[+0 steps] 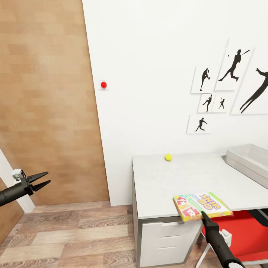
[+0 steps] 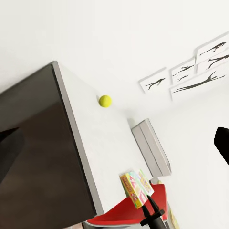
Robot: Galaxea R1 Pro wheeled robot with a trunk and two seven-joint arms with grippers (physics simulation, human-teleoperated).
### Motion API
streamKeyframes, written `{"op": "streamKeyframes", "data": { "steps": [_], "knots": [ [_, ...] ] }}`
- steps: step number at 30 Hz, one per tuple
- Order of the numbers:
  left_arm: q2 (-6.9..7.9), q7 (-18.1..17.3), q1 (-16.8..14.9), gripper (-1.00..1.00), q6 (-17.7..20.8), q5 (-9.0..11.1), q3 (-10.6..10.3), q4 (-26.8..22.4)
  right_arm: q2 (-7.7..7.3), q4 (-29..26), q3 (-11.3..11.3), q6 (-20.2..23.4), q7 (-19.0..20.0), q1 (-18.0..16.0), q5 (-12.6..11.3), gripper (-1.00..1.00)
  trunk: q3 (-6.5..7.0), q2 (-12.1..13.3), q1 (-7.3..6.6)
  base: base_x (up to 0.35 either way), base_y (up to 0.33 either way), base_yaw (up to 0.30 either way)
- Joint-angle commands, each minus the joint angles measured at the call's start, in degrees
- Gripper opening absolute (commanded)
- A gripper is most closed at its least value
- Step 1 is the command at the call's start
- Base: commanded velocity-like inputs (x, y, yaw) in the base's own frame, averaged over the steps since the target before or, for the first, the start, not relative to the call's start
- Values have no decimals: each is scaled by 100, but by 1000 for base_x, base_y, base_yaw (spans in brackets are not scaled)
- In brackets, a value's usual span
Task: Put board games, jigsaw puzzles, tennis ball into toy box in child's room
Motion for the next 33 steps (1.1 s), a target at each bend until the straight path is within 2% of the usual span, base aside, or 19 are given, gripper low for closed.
{"op": "streamKeyframes", "data": {
  "steps": [1, 7, 27, 33],
  "knots": [
    [1, -16, -4, 100, 60, 12, -6, 2, -2, 2, -12, 65, 10, -5, -68, -100, -7, -4, 0, 0, 0, 0],
    [4, -23, -4, 100, 75, 12, -2, 2, -7, 2, -12, 66, 24, -5, -68, -100, -7, -4, 0, 0, 0, 0],
    [3, -25, -4, 100, 87, 20, 3, 2, -32, -10, -5, 113, 10, -5, -74, -100, 352, 798, -439, 0, 0, 0],
    [3, -26, -4, 100, 87, 20, 3, 2, -76, -142, 0, 570, 4, -12, -27, -100, 460, 1038, -571, 0, 0, 0]
  ]
}}
